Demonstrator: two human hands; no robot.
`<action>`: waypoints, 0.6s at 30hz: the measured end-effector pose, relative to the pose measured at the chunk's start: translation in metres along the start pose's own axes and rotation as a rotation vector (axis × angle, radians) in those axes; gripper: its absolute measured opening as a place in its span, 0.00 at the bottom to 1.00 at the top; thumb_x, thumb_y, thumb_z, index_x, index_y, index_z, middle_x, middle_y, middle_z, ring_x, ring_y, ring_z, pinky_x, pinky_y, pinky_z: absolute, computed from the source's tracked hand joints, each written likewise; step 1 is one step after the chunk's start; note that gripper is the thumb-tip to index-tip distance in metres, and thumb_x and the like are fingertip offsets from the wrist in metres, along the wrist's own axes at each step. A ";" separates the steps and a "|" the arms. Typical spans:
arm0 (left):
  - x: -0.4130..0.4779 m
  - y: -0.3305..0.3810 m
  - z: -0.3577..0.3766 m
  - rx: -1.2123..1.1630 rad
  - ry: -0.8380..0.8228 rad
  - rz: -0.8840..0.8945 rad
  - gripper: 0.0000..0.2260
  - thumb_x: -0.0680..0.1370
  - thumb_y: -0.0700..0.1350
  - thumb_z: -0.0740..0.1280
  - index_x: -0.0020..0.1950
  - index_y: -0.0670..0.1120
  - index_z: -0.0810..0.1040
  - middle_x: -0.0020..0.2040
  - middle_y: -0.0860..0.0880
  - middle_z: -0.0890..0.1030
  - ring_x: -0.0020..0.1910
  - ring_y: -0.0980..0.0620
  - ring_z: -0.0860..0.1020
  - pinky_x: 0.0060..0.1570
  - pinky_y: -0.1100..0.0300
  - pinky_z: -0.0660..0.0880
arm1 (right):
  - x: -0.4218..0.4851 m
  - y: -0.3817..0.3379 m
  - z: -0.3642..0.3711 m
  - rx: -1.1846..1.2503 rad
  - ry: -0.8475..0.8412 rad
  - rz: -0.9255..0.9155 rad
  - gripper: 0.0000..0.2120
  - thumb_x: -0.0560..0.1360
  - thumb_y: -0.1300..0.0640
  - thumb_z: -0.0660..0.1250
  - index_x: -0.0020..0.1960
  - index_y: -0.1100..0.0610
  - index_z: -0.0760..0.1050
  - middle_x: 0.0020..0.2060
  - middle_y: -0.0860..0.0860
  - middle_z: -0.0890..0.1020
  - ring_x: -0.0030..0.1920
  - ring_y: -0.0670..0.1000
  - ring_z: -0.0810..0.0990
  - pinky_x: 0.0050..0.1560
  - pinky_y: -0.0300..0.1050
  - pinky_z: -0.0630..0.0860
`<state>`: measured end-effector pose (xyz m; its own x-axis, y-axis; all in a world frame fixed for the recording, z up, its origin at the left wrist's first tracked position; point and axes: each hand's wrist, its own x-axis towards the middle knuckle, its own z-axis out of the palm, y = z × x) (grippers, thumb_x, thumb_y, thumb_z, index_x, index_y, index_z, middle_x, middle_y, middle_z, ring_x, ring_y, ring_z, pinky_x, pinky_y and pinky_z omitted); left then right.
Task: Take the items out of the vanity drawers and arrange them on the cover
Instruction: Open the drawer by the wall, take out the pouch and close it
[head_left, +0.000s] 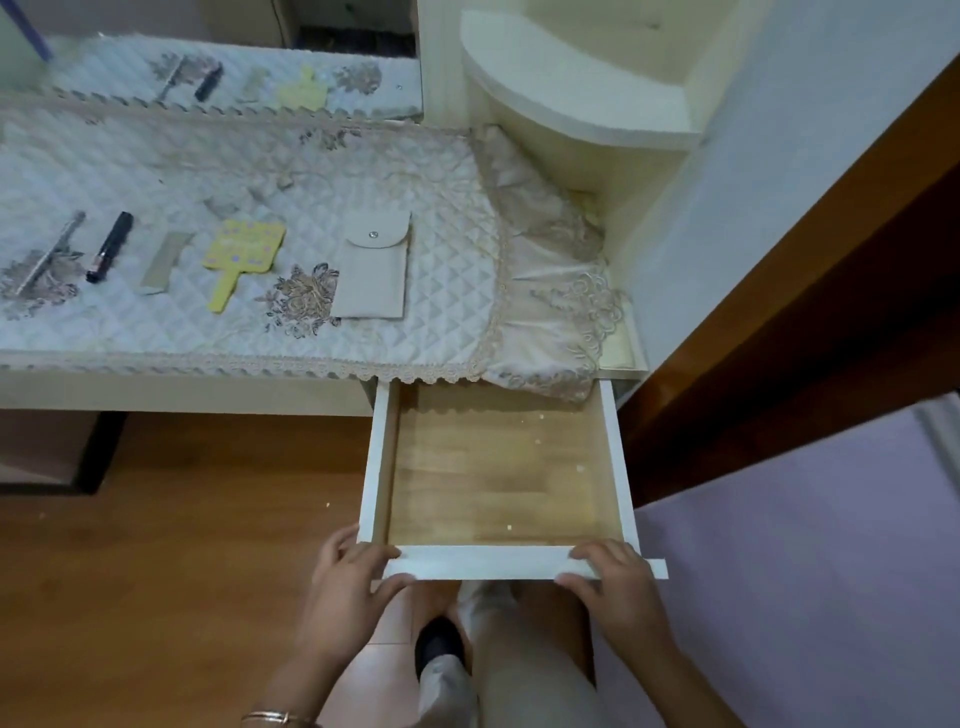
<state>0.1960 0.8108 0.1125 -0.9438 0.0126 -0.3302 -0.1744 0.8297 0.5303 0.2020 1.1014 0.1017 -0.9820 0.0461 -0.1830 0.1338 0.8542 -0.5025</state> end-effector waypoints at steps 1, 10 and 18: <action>0.005 0.002 -0.002 0.014 0.002 -0.005 0.25 0.68 0.67 0.63 0.54 0.50 0.78 0.53 0.54 0.81 0.69 0.50 0.58 0.60 0.56 0.66 | 0.007 0.001 -0.001 -0.003 -0.006 0.006 0.10 0.64 0.50 0.72 0.42 0.54 0.81 0.41 0.50 0.84 0.44 0.55 0.80 0.44 0.44 0.71; 0.088 0.020 -0.020 0.160 0.173 0.088 0.34 0.70 0.70 0.51 0.63 0.46 0.70 0.62 0.45 0.76 0.65 0.41 0.69 0.60 0.44 0.70 | 0.101 -0.007 -0.012 -0.155 0.061 -0.086 0.24 0.63 0.45 0.67 0.57 0.53 0.75 0.53 0.51 0.80 0.56 0.53 0.73 0.54 0.50 0.75; 0.157 0.038 -0.037 0.334 0.271 0.142 0.32 0.75 0.66 0.44 0.69 0.45 0.64 0.66 0.44 0.67 0.67 0.43 0.62 0.67 0.51 0.55 | 0.172 -0.026 -0.023 -0.345 0.227 -0.190 0.42 0.54 0.48 0.80 0.63 0.54 0.67 0.60 0.56 0.77 0.59 0.55 0.66 0.59 0.51 0.59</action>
<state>0.0305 0.8241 0.1098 -0.9990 0.0294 -0.0328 0.0198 0.9654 0.2599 0.0263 1.0991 0.1024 -0.9943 -0.0488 0.0943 -0.0662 0.9794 -0.1910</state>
